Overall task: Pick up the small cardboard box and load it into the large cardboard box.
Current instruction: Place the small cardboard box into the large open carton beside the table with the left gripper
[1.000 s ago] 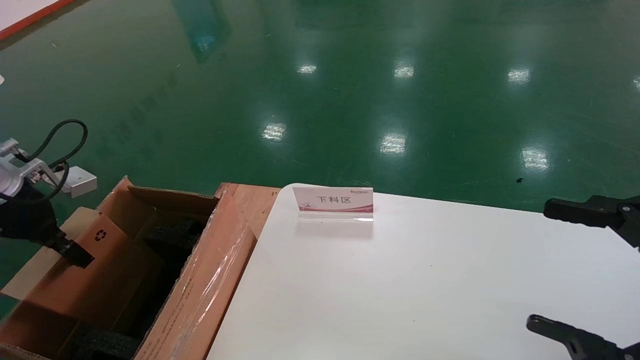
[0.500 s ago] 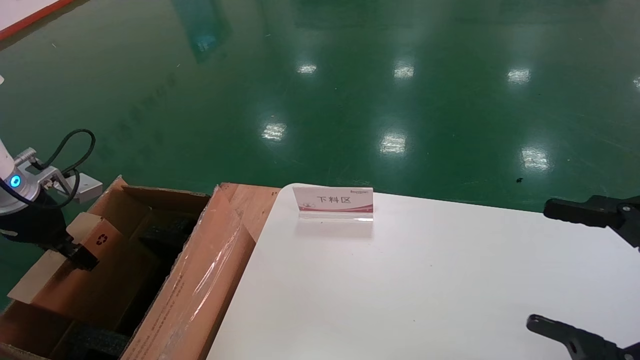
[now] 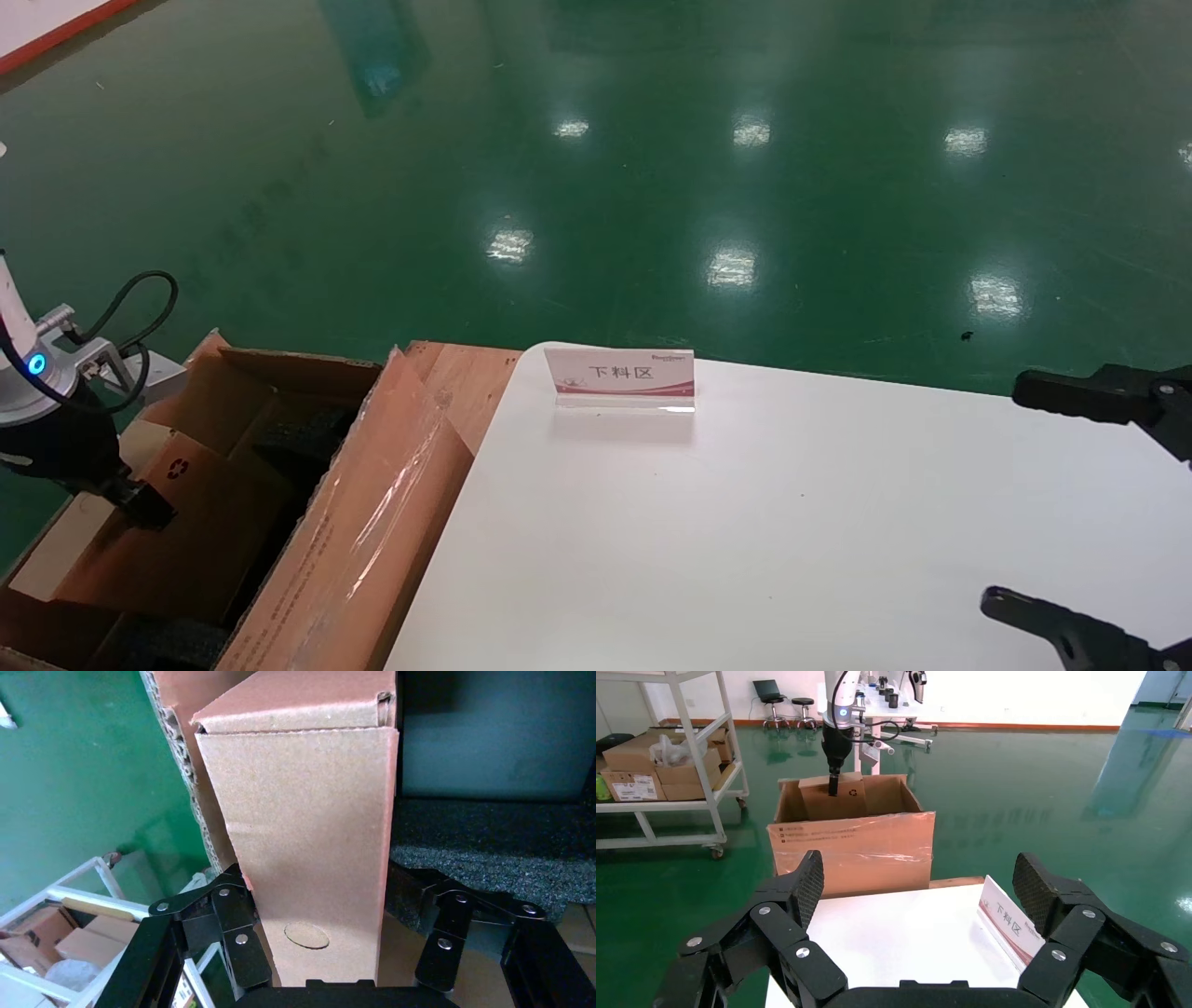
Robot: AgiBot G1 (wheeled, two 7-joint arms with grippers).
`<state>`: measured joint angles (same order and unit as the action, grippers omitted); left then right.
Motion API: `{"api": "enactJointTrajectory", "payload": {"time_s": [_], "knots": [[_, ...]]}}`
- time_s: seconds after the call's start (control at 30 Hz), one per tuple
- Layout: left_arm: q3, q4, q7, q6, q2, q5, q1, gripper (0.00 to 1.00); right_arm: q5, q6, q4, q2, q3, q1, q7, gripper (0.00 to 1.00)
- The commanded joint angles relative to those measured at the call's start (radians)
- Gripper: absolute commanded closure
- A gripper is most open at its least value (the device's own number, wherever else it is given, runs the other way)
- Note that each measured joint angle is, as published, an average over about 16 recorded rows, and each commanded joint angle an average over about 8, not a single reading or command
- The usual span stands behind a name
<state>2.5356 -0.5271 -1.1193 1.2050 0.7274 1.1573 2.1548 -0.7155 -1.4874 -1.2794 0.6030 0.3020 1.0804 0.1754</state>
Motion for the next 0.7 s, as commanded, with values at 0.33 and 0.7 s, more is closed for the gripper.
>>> {"api": "enactJointTrajectory", "payload": {"time_s": [0.33, 0.7], "knots": [[-0.002, 0.016, 0.008, 0.005, 0.005, -0.006, -0.011, 0.00, 0.000, 0.000, 0.000, 0.000, 0.000, 0.000, 0.000, 0.00], [0.000, 0.010, 0.006, 0.007, 0.003, -0.002, -0.007, 0.00, 0.000, 0.000, 0.000, 0.000, 0.000, 0.000, 0.000, 0.00]]}}
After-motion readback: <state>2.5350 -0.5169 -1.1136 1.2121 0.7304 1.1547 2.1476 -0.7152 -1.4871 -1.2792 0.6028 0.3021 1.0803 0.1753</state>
